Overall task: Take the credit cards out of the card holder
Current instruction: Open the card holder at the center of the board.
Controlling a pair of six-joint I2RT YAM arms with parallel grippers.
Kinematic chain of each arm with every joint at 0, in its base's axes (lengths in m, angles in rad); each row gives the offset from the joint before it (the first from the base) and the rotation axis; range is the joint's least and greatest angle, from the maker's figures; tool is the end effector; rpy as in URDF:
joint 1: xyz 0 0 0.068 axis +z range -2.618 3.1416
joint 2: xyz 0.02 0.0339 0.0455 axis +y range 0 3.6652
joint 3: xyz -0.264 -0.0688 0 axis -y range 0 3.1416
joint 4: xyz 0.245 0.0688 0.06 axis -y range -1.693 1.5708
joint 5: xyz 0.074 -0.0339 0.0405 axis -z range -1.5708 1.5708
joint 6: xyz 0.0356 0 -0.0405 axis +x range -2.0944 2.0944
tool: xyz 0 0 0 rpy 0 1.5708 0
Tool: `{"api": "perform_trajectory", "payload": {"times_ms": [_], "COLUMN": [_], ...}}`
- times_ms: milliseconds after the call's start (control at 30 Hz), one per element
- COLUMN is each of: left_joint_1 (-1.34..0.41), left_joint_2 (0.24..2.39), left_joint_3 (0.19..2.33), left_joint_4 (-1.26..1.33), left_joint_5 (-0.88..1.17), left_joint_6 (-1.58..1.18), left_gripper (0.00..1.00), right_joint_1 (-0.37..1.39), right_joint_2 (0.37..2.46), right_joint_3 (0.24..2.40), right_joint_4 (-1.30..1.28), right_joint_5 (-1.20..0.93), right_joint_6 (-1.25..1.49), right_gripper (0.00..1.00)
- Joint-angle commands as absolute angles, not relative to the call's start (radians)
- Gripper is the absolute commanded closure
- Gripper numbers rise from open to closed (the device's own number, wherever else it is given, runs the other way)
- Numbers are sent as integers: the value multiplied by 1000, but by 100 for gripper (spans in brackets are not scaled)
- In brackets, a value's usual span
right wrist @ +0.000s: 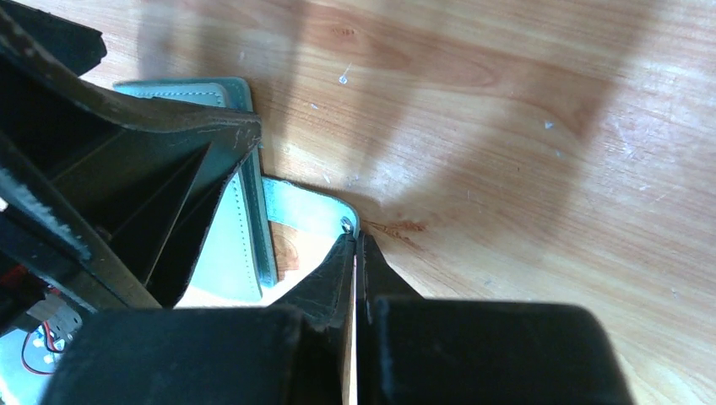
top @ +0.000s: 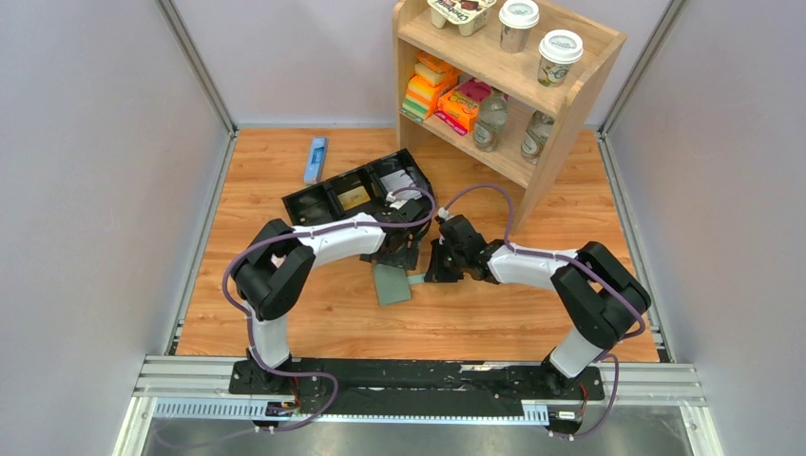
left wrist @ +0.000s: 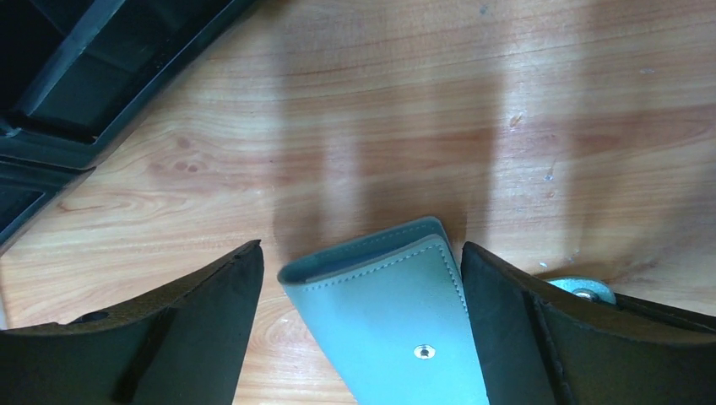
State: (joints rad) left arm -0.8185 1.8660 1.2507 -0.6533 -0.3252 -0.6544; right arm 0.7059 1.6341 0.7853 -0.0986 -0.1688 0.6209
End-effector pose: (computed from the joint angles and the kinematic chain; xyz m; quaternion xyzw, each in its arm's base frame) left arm 0.2567 -0.2577 0.1708 0.0557 0.9743 0.0188 0.2175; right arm 0.2300 0.2039 0.1442 -0.0661 0.9465 0.2514 0.1914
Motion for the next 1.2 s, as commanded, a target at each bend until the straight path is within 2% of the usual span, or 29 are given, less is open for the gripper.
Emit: {"api": "perform_trajectory", "payload": {"times_ms": [0, 300, 767, 1067, 1167], "left_joint_1": [-825, -825, -825, -825, -825], "left_joint_2": [1803, 1677, 1488, 1454, 1445], "left_joint_3": [1244, 1193, 973, 861, 825], "left_joint_4": [-701, -696, -695, -643, -621], "left_joint_5": [-388, -362, -279, -270, -275], "left_joint_6": [-635, -643, -692, -693, -696], "left_gripper": [9, 18, 20, 26, 32], "right_joint_1": [709, 709, 696, 693, 690], "right_joint_2": [1601, 1591, 1578, 1585, 1578], "right_joint_3": [773, 767, 767, 772, 772], "right_joint_4": [-98, -110, -132, -138, -143], "right_joint_5": [-123, -80, -22, -14, -6], "right_joint_6": [606, 615, 624, 618, 612], "right_gripper": [100, 100, 100, 100, 100]}}
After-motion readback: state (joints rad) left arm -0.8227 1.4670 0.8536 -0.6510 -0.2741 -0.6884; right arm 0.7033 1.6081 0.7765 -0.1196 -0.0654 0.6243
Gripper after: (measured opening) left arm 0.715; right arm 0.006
